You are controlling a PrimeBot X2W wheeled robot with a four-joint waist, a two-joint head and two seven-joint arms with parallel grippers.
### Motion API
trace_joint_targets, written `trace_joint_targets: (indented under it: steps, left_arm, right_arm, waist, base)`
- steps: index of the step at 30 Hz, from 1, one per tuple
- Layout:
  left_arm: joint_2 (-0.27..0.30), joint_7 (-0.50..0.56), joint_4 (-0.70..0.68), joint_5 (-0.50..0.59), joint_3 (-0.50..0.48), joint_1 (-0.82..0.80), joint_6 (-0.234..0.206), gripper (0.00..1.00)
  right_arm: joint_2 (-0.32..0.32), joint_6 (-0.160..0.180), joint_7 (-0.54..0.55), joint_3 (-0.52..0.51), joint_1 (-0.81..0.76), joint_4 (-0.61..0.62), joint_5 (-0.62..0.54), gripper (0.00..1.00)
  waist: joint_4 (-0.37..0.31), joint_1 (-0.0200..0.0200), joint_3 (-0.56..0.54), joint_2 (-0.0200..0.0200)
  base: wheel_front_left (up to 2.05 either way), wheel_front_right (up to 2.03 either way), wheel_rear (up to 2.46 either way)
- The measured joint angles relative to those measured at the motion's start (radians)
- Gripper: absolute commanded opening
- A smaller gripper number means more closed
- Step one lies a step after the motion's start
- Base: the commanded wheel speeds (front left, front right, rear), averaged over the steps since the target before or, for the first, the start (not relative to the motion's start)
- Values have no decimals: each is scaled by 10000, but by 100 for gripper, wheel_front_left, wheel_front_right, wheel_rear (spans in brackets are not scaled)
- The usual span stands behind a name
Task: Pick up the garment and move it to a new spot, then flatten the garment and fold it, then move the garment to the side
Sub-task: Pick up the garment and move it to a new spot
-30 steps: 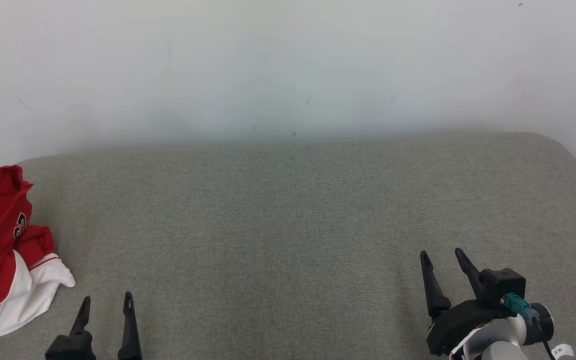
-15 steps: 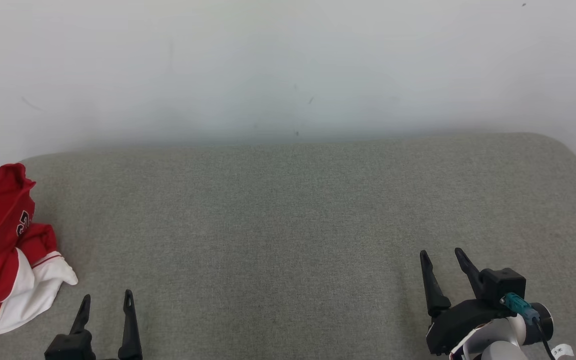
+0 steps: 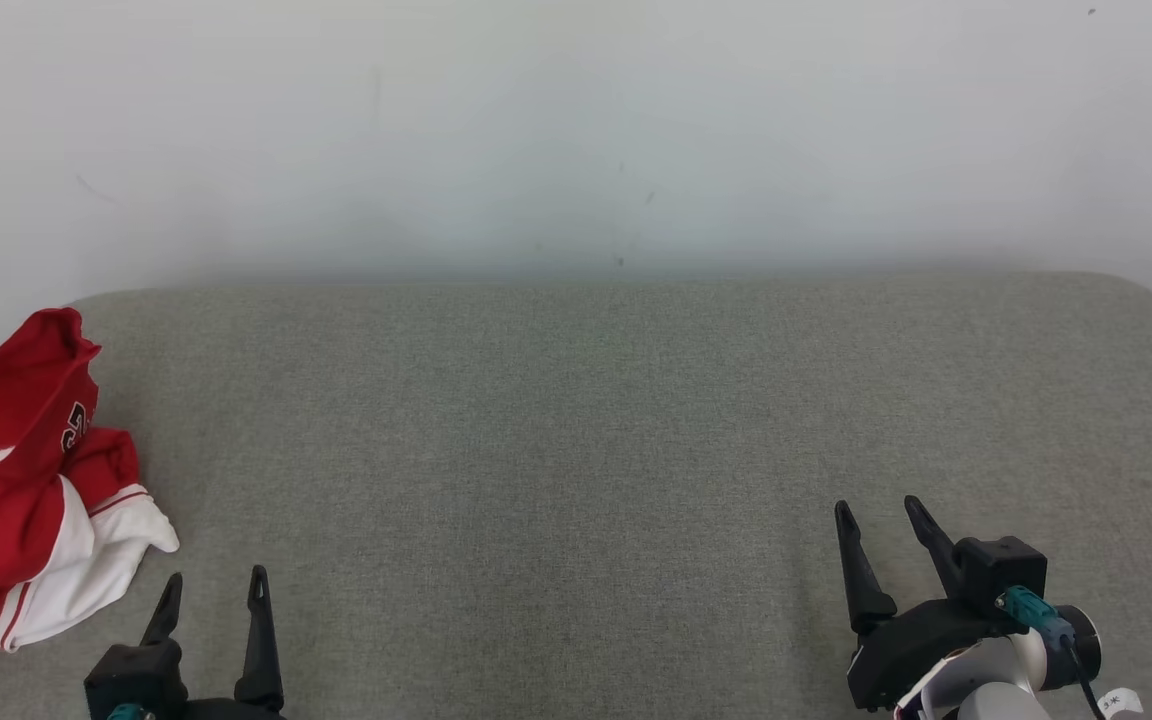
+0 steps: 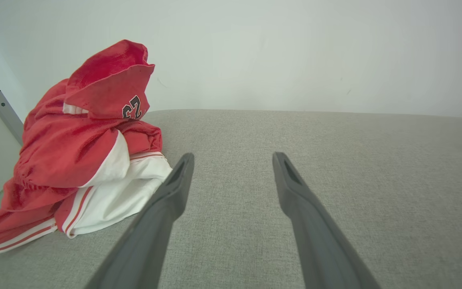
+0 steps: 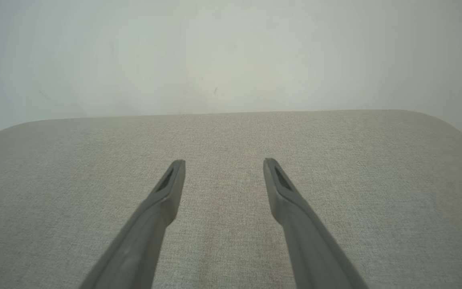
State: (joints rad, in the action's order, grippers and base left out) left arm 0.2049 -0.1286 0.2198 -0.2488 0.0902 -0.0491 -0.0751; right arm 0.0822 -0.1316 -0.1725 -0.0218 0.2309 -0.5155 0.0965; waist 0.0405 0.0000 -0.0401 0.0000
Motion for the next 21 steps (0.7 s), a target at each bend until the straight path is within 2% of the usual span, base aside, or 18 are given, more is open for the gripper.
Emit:
trace_joint_targets:
  steps: [11,21]
  left_arm:
    - [54,159,-351,-15,65,26,-176,100]
    - [100,-121,-77,-90,-27,91,-309,100]
  right_arm:
    - [-13,0,-42,127,54,-13,73,100]
    - [2,0,-105,370,52,31,82,100]
  waist:
    - [396,0,112,0]
    - [1404,-1,184,0]
  base:
    - [0,0,0]
    - [0,0,0]
